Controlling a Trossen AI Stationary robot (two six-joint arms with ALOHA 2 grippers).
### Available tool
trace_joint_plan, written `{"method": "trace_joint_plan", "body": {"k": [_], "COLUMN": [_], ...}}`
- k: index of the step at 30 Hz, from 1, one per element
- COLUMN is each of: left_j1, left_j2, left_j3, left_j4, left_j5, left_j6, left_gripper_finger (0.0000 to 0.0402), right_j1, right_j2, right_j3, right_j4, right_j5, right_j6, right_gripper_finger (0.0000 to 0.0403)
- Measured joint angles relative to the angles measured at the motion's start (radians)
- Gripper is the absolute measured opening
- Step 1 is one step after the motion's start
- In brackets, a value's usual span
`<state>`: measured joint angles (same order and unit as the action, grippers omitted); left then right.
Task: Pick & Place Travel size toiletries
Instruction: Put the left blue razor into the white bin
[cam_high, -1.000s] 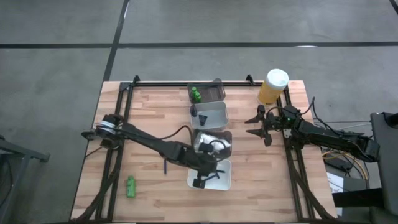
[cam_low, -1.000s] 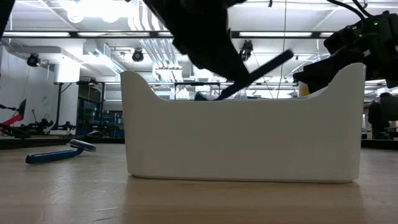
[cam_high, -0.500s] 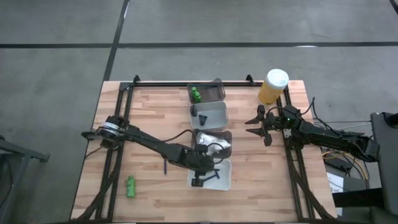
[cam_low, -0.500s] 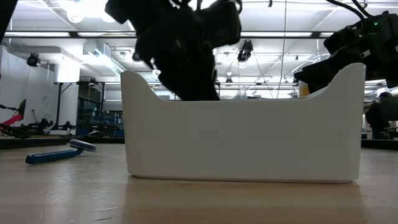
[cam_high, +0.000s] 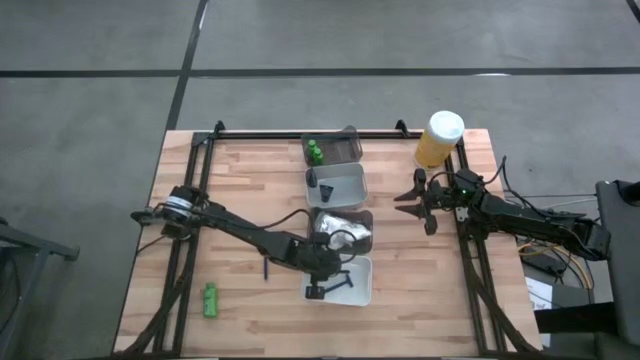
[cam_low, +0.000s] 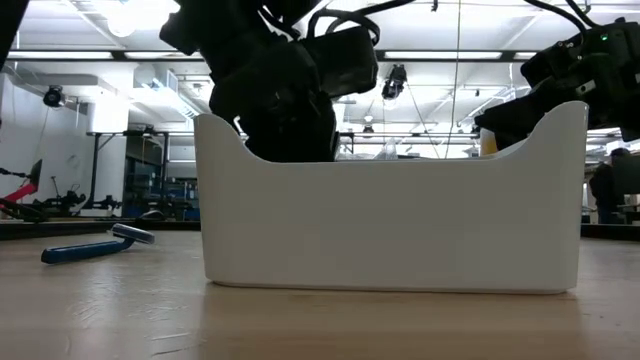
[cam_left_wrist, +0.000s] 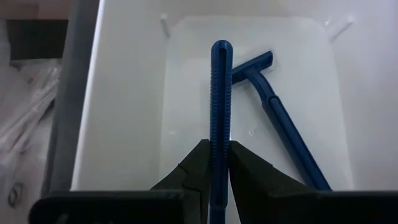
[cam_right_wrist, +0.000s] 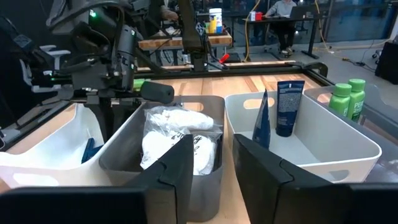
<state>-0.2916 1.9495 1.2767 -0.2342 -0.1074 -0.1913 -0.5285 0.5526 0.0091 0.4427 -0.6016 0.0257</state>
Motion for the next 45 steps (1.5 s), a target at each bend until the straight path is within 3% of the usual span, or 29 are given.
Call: {"method": "trace_joint_plan", "body": {"k": [21, 45], "left_j1": [0.003, 0.003], "left_j2": [0.000, -0.001], "left_j3": [-0.026, -0.035], "left_j4": [0.044, 0.049], "left_j5": [-0.005, -0.007], "left_j6": [0.000, -0.014], "left_gripper_finger": [0.0053, 0.0053], "right_j1": [0.000, 0.000], "right_j2": [0.000, 0.000], "right_j3": [0.000, 0.000], "right_j4": [0.000, 0.000], "right_j5": [0.000, 0.000], "right_j6": [0.000, 0.000], "right_gripper_finger": [0.0043, 0.0110]}}
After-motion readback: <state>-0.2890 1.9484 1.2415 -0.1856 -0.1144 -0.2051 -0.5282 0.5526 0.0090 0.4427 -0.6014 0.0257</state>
